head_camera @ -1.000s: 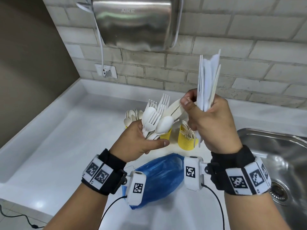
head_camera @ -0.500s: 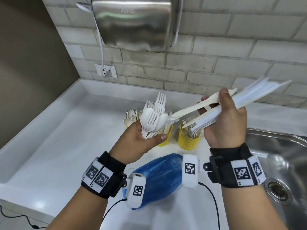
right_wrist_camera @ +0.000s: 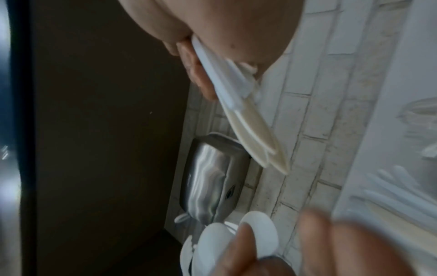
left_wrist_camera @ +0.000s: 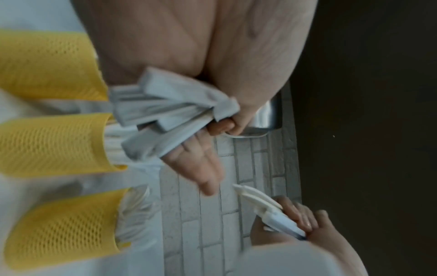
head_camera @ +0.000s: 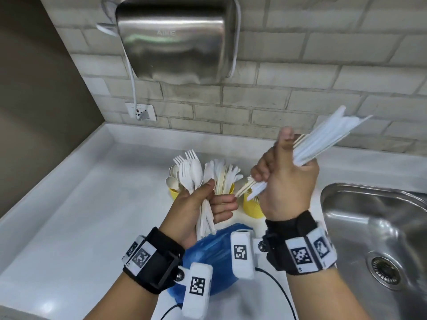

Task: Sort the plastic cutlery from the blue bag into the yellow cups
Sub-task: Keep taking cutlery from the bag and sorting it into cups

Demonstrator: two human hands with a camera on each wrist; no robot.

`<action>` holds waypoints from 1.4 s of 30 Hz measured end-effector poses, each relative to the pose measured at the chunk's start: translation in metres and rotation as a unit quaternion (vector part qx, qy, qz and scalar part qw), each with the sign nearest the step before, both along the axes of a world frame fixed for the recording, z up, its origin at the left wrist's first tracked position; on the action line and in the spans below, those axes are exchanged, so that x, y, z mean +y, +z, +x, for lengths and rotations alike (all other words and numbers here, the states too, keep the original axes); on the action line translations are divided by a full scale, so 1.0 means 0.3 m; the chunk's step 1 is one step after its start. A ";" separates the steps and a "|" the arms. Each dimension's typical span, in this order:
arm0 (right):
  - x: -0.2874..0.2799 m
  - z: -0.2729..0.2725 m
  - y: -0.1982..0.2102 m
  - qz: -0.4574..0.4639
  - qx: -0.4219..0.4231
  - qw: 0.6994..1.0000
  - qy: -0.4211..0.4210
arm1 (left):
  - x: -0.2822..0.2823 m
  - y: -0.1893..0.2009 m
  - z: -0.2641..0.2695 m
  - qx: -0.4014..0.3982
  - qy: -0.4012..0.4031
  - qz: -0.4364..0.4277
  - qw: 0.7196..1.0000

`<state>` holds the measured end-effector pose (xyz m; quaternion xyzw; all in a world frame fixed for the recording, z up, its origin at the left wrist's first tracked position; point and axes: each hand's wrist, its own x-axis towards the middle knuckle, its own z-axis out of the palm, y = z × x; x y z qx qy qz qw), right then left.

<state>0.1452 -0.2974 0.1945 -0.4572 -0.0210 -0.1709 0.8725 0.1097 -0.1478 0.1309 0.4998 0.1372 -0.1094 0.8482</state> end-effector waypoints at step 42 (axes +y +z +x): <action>-0.147 0.140 -0.147 -0.179 0.173 0.968 -0.037 | 0.099 -0.102 -0.032 -0.063 0.183 0.092 0.977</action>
